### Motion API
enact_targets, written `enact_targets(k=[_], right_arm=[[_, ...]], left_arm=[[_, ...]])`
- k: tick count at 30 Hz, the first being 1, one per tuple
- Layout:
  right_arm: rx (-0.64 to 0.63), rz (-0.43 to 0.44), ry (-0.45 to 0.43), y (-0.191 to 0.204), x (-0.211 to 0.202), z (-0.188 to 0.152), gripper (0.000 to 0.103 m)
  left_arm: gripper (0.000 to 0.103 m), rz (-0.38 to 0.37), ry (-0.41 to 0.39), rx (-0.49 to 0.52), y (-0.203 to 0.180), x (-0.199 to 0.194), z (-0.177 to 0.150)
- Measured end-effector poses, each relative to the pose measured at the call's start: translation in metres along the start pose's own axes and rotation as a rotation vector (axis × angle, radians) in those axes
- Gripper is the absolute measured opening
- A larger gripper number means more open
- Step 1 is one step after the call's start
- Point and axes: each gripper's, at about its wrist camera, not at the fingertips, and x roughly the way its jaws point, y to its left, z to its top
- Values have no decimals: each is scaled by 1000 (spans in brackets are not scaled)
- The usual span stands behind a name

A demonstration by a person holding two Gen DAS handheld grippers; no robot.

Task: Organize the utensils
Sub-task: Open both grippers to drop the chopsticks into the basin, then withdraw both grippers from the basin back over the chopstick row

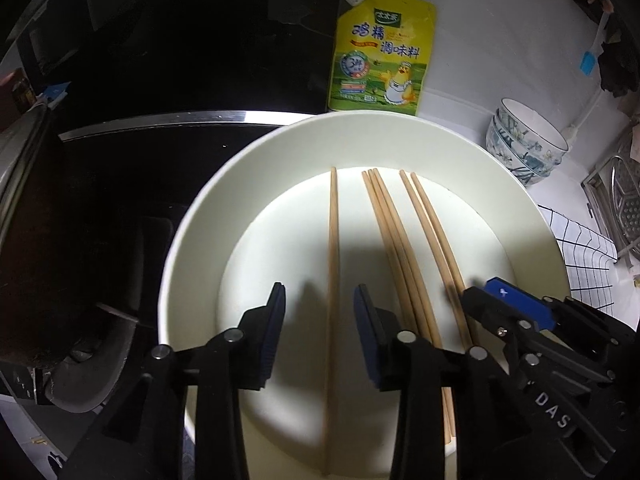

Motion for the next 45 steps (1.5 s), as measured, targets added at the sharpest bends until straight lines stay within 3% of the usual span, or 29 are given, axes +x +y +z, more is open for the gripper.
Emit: enact_targets(k=[3,22,25,27,34,45], right_arm=[[7,3,1,-2,-4,-2,31],[-24,-77,-52,-9,-67,-31,40],[-17,-86,-66,-16,-79,-37,52],[-17,-95,-73,-21,-86,-42,52],[1,-127,-76,-48,-109,-62,55],[79,-199,-66,-126,-143,-103,59]], left_arm=[[50,1,-9,-8,3,-7,-2],[56,-32,-60,13,-9,-50,-23],[60,-36,-70,14,-15,-59,-27],[62,-41,-72,15,-22,-63,-31],[67,-68,-68,26,-49,-72,-44],[76,-128,-75,73,-116,-79,-64]])
